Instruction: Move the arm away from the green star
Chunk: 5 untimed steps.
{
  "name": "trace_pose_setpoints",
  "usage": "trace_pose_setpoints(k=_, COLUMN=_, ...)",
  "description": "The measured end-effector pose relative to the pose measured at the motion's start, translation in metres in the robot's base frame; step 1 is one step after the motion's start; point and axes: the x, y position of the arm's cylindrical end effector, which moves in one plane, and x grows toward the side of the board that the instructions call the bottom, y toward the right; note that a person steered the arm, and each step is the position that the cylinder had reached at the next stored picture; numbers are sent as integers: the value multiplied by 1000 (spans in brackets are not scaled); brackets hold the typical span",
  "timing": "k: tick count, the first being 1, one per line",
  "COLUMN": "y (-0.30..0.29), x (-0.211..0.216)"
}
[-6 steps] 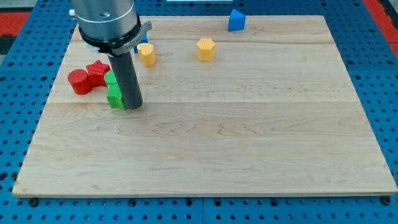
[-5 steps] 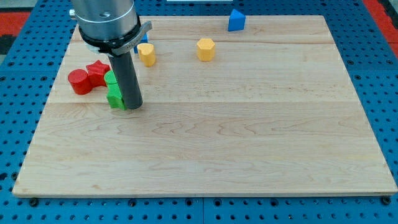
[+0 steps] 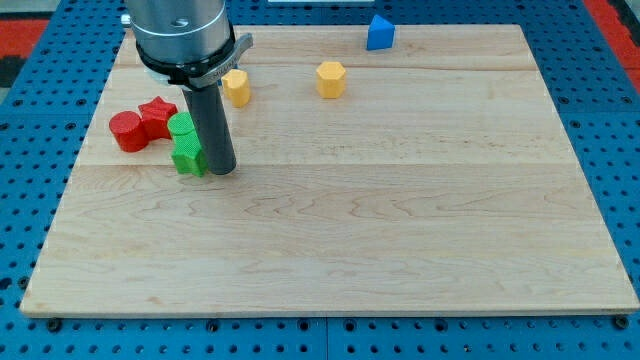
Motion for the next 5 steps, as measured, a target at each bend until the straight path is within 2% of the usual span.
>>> trace_pose_setpoints(k=3, y=18, x=2)
trace_pose_setpoints(k=4, y=46, x=27)
trace_pose_setpoints(k=5, y=112, x=37)
